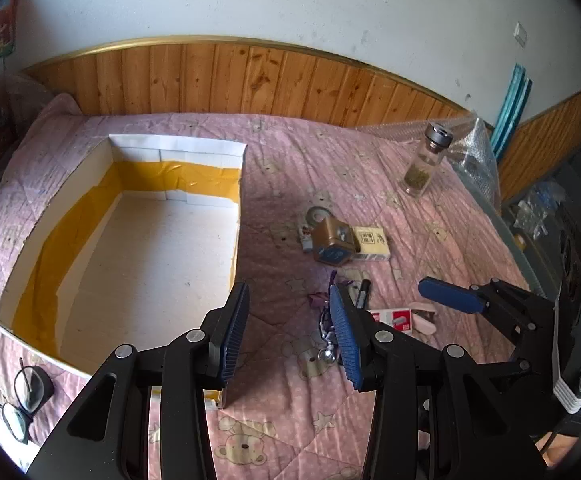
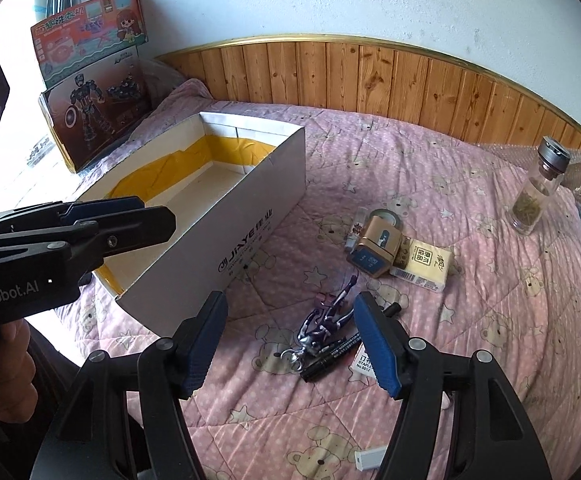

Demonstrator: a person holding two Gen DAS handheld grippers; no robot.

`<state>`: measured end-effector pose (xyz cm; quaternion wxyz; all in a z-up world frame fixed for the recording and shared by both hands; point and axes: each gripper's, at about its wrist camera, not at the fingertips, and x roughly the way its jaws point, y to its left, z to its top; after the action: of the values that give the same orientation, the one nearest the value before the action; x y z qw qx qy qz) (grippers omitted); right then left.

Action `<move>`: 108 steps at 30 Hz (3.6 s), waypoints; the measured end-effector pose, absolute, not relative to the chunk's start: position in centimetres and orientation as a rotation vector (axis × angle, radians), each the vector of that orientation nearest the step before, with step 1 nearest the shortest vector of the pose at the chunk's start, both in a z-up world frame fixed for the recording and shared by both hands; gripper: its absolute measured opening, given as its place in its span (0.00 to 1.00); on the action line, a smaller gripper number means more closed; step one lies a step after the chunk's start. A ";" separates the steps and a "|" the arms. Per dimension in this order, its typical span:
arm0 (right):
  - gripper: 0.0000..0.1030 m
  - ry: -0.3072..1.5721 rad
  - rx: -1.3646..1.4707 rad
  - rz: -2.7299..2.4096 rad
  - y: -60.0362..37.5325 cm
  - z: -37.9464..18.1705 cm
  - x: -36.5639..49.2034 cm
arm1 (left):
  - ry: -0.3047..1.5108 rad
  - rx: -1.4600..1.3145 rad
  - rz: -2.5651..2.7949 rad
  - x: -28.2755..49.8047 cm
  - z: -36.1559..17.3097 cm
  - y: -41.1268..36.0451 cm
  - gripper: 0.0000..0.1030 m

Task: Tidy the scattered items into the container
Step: 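Reach the left gripper to the purple action figure and close on it, then lift the purple figure with the left gripper and carry it over the box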

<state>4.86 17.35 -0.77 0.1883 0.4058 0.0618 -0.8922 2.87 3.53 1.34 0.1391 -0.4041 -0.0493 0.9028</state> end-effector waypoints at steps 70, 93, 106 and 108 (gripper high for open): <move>0.22 -0.437 1.633 -2.453 33.4 -14.0 5.8 | 0.093 -1.494 2.319 -3.2 -13.4 14.7 0.22; 0.22 -0.444 1.492 -2.503 30.9 -9.5 4.7 | -0.094 -1.314 2.350 -2.0 -7.6 13.4 0.21; 0.22 -0.446 1.427 -2.482 28.8 -7.7 4.2 | -0.205 -1.254 2.371 -1.7 -4.7 11.4 0.21; 0.22 -0.449 1.419 -2.474 28.4 -7.5 4.1 | -0.221 -1.250 2.376 -1.7 -4.4 10.9 0.21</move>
<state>4.15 28.39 -7.53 0.1268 0.4873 -0.1542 -0.8501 -1.67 10.93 -4.44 0.2220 -0.4526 -0.0801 0.8599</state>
